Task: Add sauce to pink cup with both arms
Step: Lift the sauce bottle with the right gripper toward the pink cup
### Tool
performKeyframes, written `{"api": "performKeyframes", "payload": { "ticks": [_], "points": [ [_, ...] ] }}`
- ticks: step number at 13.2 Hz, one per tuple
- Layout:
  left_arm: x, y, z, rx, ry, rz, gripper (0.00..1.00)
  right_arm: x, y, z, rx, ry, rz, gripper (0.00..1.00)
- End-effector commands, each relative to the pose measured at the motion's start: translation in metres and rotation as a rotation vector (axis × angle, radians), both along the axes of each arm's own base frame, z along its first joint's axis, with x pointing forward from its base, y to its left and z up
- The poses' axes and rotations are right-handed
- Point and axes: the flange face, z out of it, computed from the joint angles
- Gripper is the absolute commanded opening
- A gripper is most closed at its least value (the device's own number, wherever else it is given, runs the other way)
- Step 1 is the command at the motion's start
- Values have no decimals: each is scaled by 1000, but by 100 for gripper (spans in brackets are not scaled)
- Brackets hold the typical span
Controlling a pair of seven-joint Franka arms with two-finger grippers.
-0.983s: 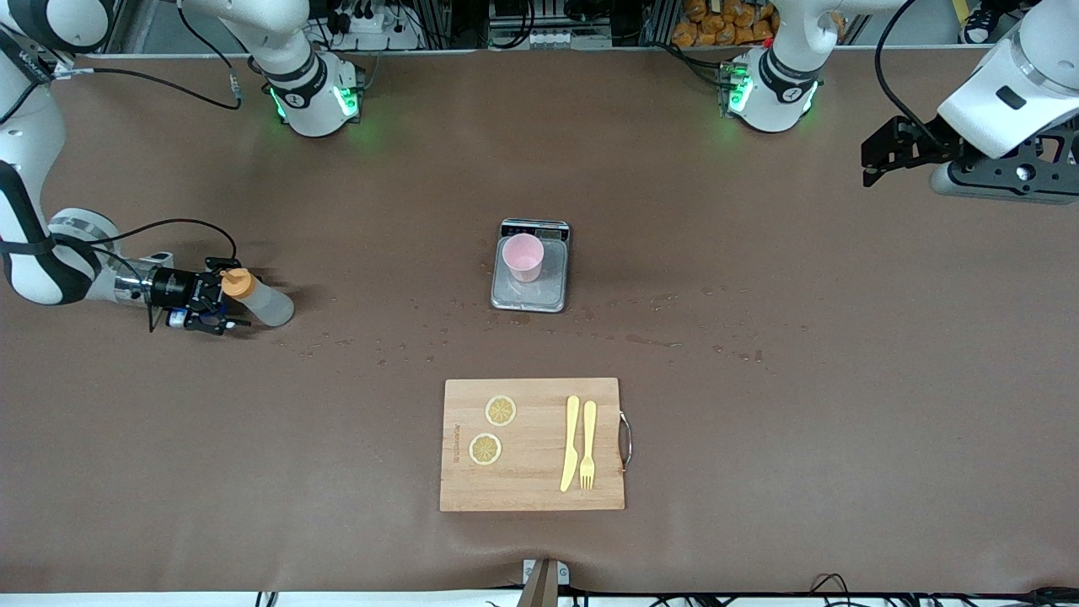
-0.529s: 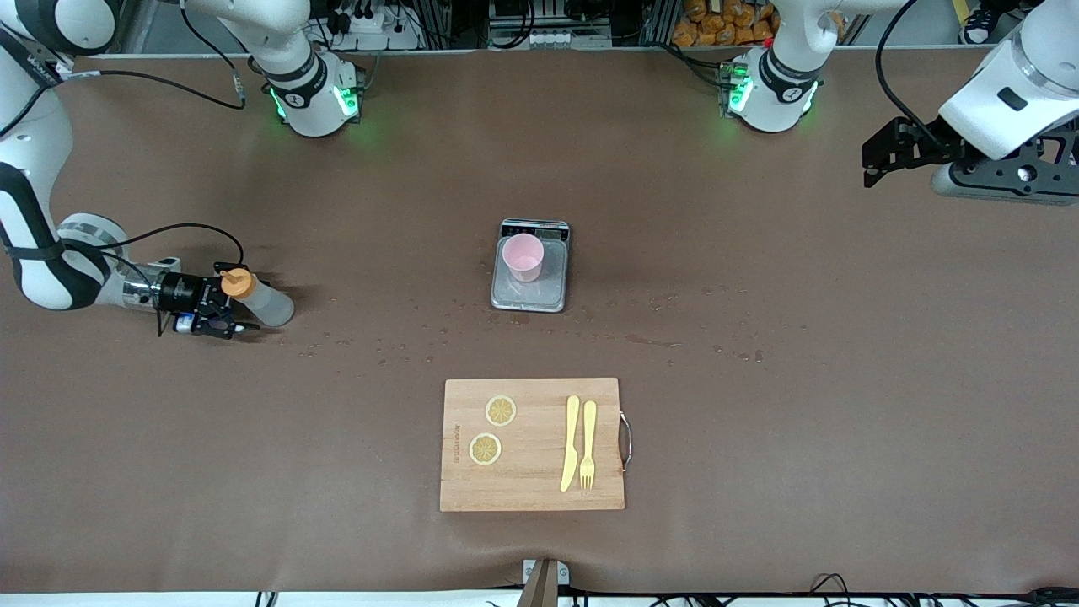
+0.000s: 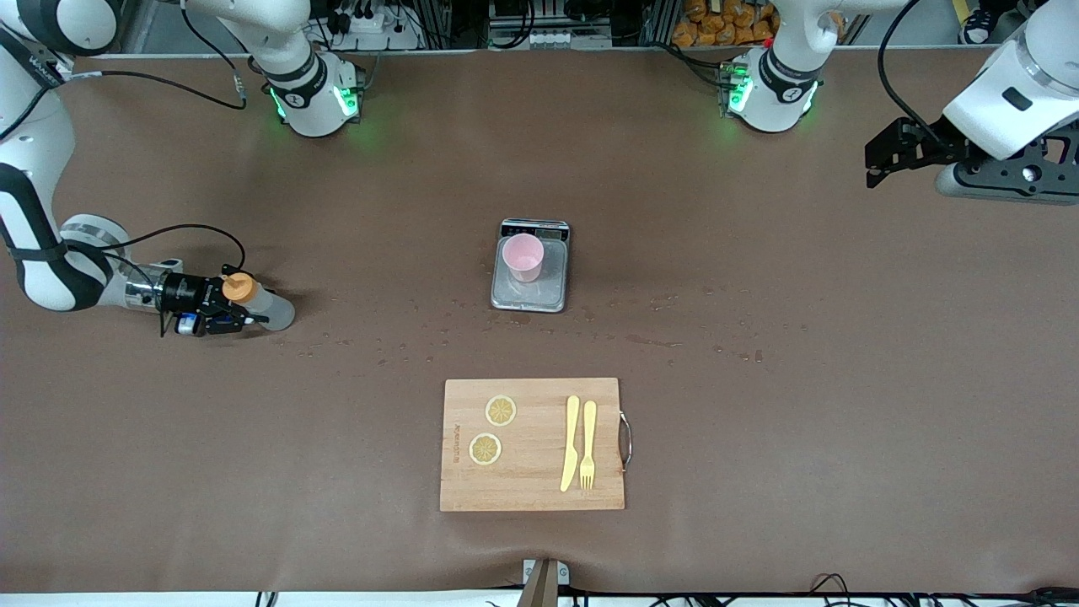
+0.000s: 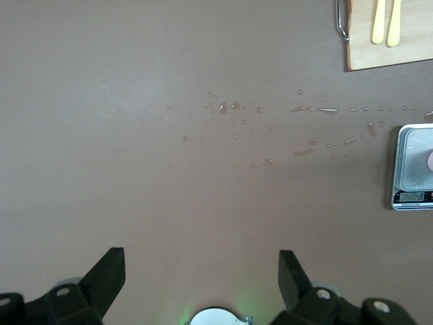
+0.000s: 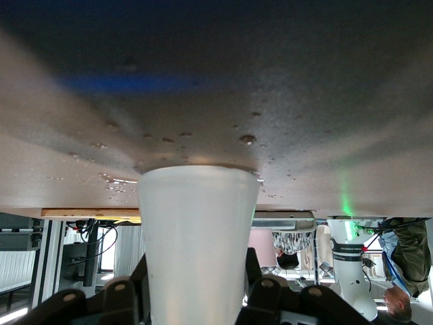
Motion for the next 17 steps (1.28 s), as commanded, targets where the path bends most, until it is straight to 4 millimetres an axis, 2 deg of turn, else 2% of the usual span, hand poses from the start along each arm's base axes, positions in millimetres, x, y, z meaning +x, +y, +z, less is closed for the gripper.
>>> {"api": "performKeyframes", "payload": {
  "ticks": [1, 3, 7, 10, 13, 15, 17],
  "points": [
    [2, 0, 5, 8, -18, 10, 100, 23, 21, 19, -7, 32, 5, 54],
    [2, -2, 5, 3, -18, 14, 100, 41, 37, 39, -29, 34, 29, 54],
    [5, -2, 4, 1, -27, 14, 100, 93, 77, 87, -85, 64, 70, 54],
    [5, -1, 3, 2, -26, 16, 100, 123, 114, 134, -173, 79, 79, 54],
    [5, -1, 3, 2, -26, 16, 100, 134, 154, 181, -312, 99, 96, 54],
    [5, -1, 2, 2, -24, 16, 100, 137, 176, 205, -387, 112, 96, 54],
    [4, -1, 3, 2, -26, 16, 100, 141, 209, 229, -431, 163, 89, 54]
  ]
}}
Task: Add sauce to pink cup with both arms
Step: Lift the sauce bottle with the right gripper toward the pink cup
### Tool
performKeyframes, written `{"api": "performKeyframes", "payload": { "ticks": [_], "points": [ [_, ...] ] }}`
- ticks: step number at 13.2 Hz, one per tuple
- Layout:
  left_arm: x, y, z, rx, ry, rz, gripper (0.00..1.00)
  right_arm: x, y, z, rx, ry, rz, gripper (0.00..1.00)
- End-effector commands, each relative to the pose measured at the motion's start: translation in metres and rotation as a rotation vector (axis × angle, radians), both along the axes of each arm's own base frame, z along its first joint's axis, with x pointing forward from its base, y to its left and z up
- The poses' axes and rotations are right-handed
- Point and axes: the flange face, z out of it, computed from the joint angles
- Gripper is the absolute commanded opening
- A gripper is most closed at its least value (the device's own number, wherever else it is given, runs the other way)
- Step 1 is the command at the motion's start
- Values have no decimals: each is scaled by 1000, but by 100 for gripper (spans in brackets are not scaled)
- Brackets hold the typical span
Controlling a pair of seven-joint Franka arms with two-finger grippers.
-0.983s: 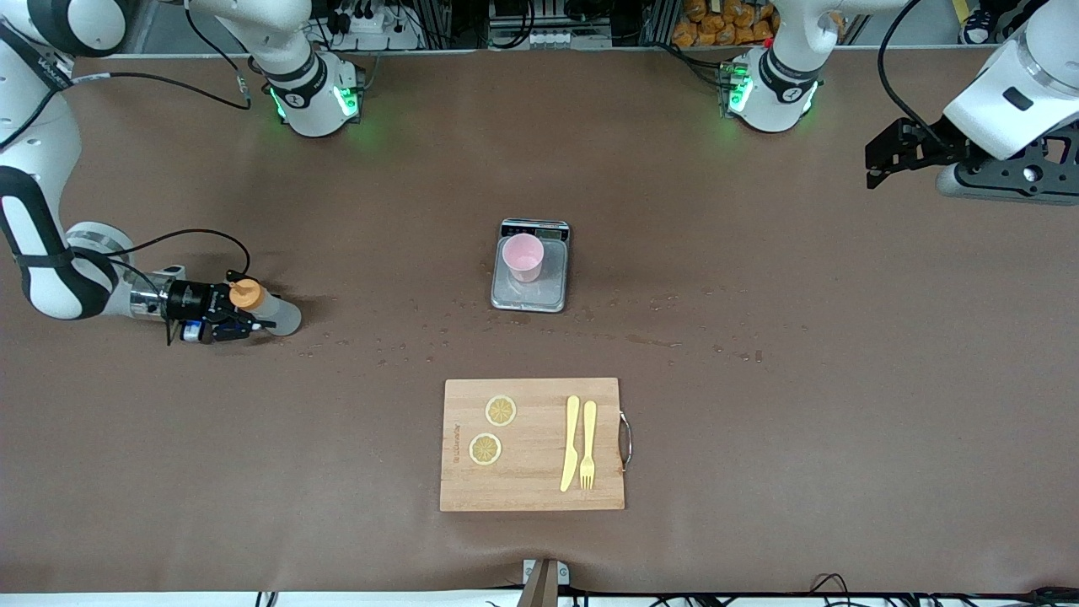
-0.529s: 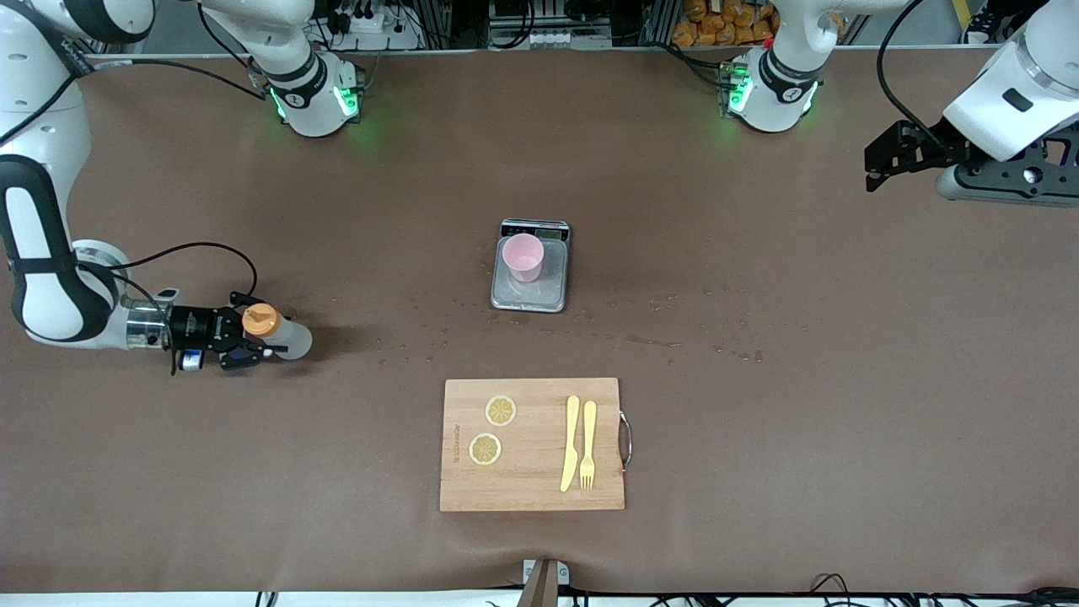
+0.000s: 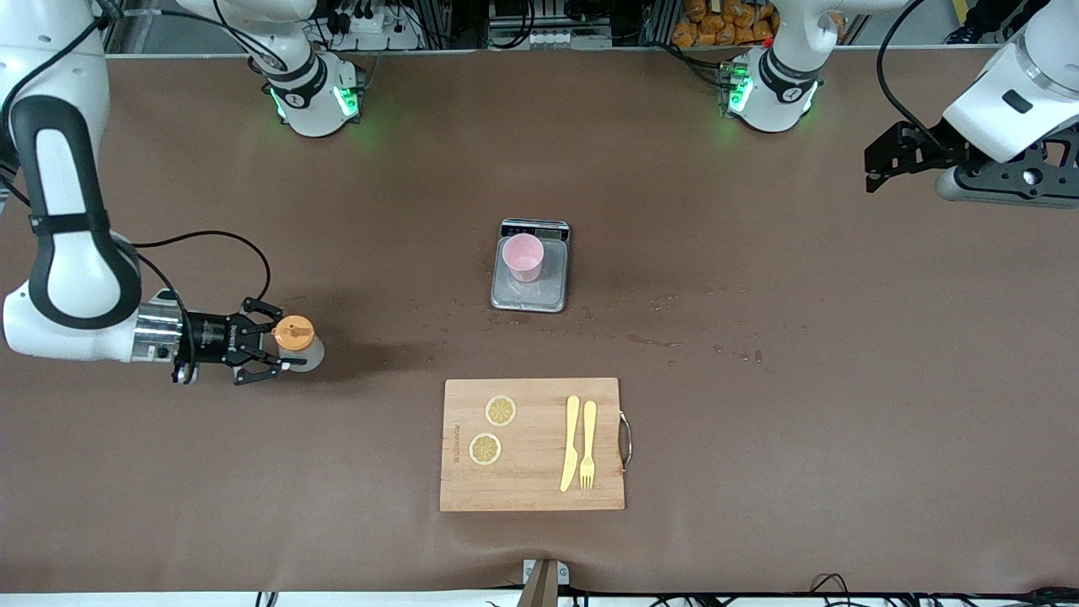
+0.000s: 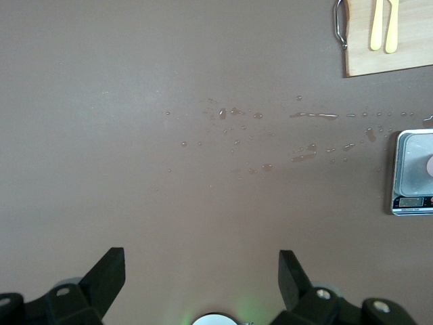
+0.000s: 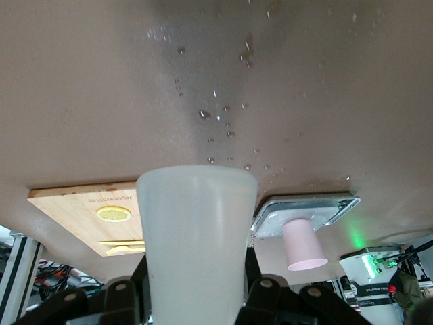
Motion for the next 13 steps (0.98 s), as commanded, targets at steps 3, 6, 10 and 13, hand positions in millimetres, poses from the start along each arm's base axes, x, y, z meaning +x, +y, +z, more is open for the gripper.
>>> {"api": "performKeyframes", "payload": {
  "ticks": [3, 6, 10, 13],
  "points": [
    [1, 0, 4, 4, -13, 16, 100, -5, 59, 67, -187, 37, 6, 54],
    [1, 0, 4, 4, -13, 16, 100, -18, 98, 95, -309, 64, 22, 54],
    [2, 0, 3, 4, -13, 16, 100, -37, 125, 120, -432, 74, 72, 54],
    [2, 0, 3, 4, -13, 18, 100, -50, 149, 130, -497, 100, 70, 54]
  ]
}}
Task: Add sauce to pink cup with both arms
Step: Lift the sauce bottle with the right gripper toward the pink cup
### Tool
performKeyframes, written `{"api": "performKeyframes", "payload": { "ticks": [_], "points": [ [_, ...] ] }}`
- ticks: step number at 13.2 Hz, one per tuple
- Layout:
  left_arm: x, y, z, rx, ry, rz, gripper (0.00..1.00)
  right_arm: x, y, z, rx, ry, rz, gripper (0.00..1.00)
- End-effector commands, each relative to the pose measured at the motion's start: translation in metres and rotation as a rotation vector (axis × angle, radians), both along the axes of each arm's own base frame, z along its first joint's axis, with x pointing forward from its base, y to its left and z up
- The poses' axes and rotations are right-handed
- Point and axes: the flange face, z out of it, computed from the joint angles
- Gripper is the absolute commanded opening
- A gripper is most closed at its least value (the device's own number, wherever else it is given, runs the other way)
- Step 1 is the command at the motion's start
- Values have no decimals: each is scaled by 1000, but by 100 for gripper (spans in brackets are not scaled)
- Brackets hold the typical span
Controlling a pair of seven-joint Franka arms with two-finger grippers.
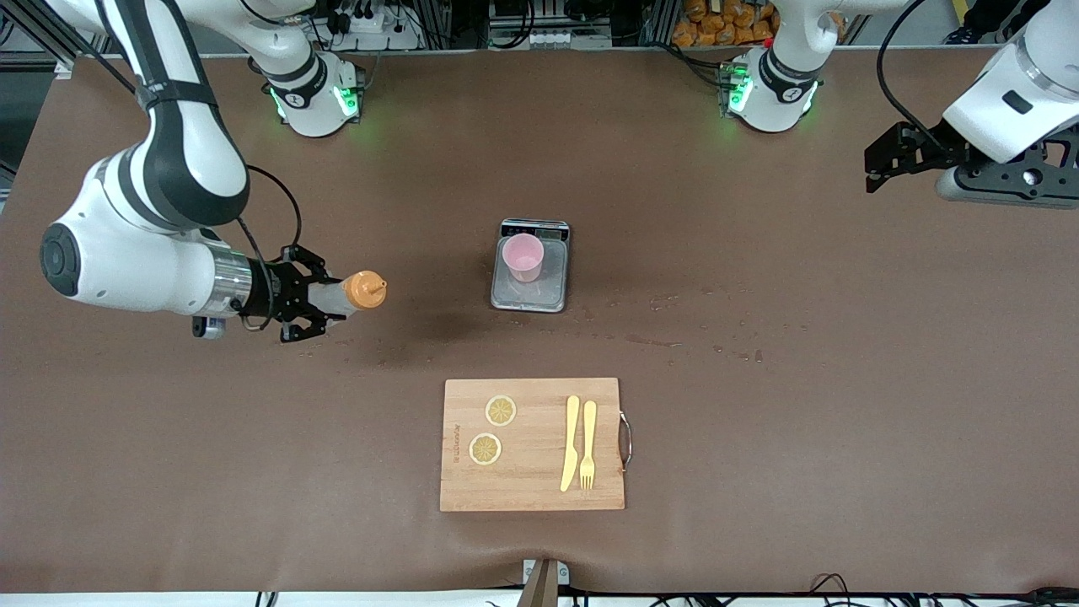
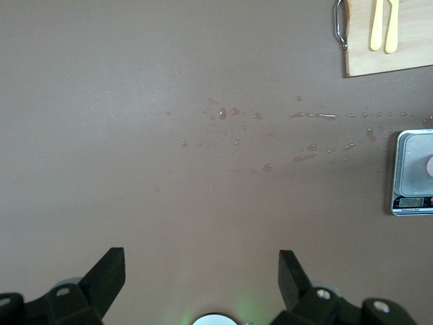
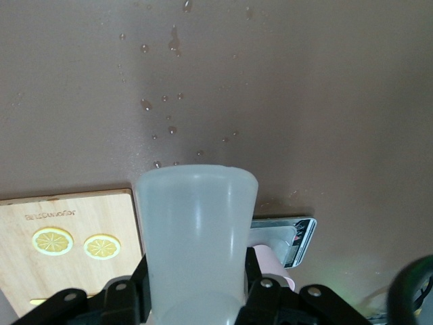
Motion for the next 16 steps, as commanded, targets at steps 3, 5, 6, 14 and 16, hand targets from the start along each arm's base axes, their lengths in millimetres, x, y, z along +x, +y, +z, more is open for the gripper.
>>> {"api": "performKeyframes", "payload": {
  "ticks": [3, 5, 6, 14, 16],
  "points": [
    [2, 0, 3, 4, -15, 18, 100, -28, 55, 9, -177, 14, 6, 54],
    [2, 0, 3, 4, -15, 18, 100, -36, 76, 9, -209, 18, 13, 55],
    [2, 0, 3, 4, -16, 18, 100, -43, 88, 7, -264, 15, 12, 56],
    [2, 0, 2, 4, -15, 18, 100, -86, 164, -11, -530, -14, -32, 53],
    [2, 0, 2, 4, -15, 18, 100, -98, 182, -18, -604, -31, -37, 53]
  ]
}}
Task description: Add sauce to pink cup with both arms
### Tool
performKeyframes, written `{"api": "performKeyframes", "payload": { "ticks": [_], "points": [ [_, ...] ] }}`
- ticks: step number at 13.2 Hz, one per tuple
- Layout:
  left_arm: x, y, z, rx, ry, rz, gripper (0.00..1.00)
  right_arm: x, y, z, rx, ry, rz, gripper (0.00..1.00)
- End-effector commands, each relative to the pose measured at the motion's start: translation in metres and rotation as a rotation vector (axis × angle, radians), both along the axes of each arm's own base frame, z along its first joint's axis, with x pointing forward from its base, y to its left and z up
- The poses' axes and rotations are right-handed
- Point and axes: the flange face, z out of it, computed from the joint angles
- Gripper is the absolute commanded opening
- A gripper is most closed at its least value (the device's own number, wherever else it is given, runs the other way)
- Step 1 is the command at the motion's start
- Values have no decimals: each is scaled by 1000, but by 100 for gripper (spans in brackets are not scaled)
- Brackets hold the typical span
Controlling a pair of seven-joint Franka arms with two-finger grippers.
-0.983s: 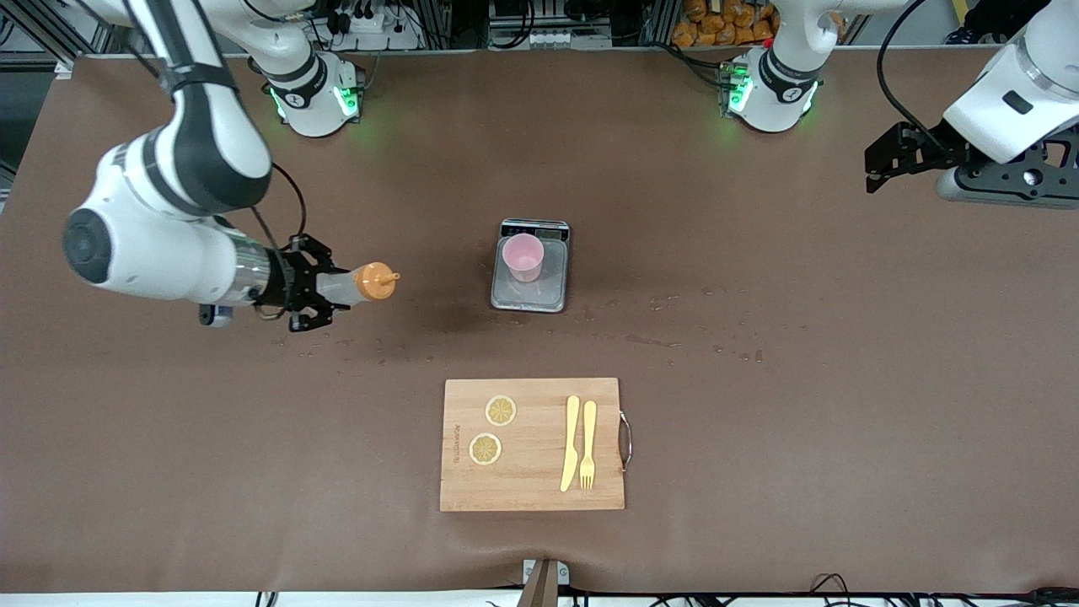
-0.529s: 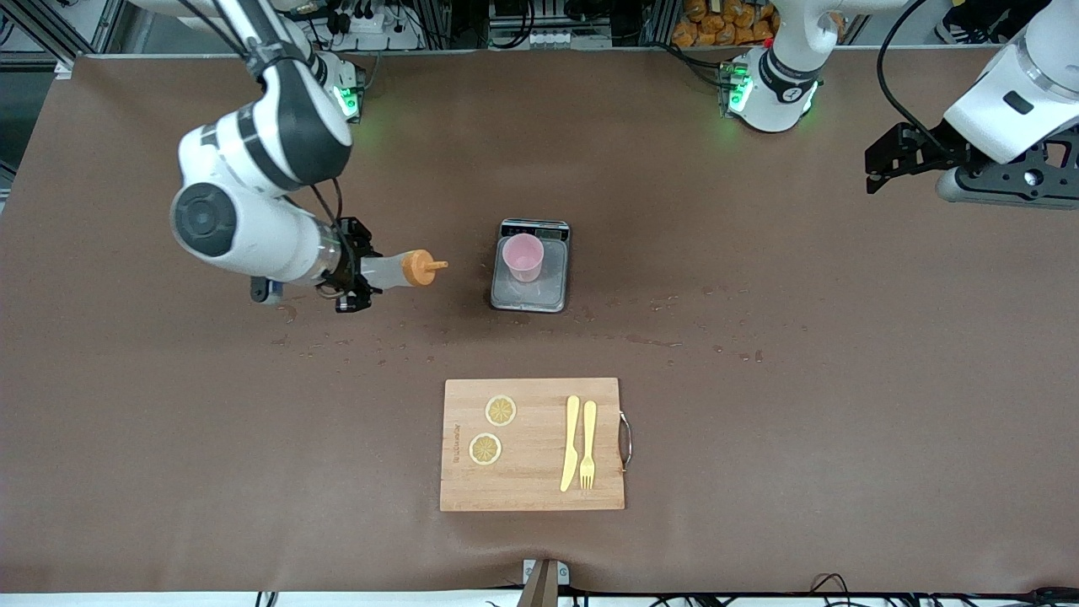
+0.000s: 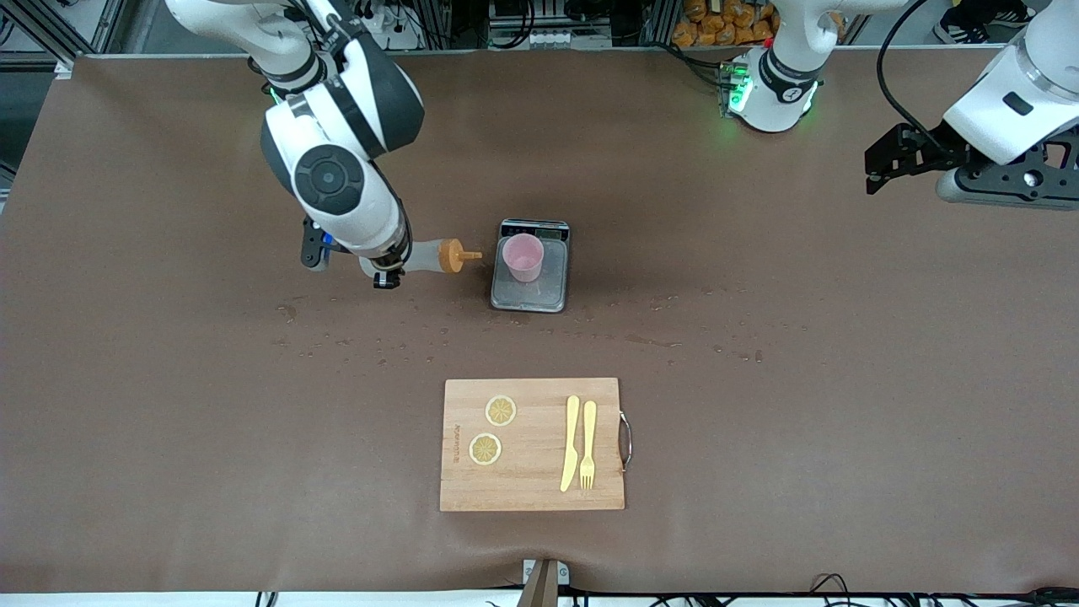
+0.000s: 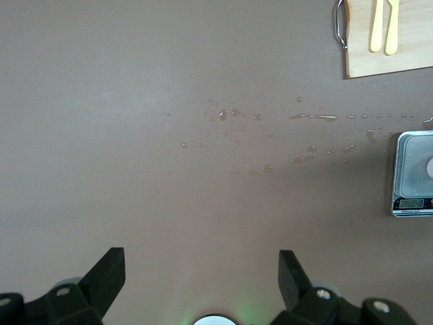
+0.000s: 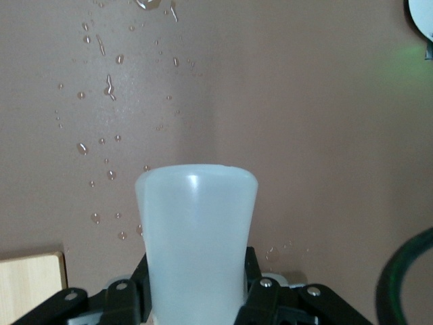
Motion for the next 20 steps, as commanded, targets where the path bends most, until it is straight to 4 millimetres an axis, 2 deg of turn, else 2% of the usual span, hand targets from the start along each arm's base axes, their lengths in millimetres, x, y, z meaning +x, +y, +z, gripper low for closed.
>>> {"api": "performKeyframes", "payload": {
  "ticks": [1, 4, 7, 9, 10, 12, 14, 15, 16, 18, 20],
  "points": [
    [1, 0, 3, 5, -12, 17, 100, -22, 30, -2, -101, -46, -6, 53],
    [1, 0, 3, 5, -12, 17, 100, -46, 66, -15, -224, -70, 22, 53],
    [1, 0, 3, 5, -12, 17, 100, -69, 86, -36, -337, -78, 54, 53],
    [1, 0, 3, 5, -12, 17, 100, -73, 94, -54, -393, -99, 63, 53],
    [1, 0, 2, 5, -11, 17, 100, -68, 97, -63, -428, -118, 64, 53],
    [1, 1, 2, 5, -11, 18, 100, -58, 97, -59, -452, -116, 49, 53],
    [1, 1, 2, 5, -11, 18, 100, -60, 99, -70, -485, -114, 64, 53],
    [1, 1, 2, 5, -11, 20, 100, -57, 104, -69, -483, -117, 63, 53],
    [2, 1, 1, 5, -11, 20, 100, -56, 106, -67, -487, -114, 62, 47],
    [3, 3, 2, 4, -14, 23, 100, -64, 114, -72, -496, -106, 83, 42],
    [3, 3, 2, 4, -15, 23, 100, -66, 115, -75, -501, -101, 96, 33]
  ]
}}
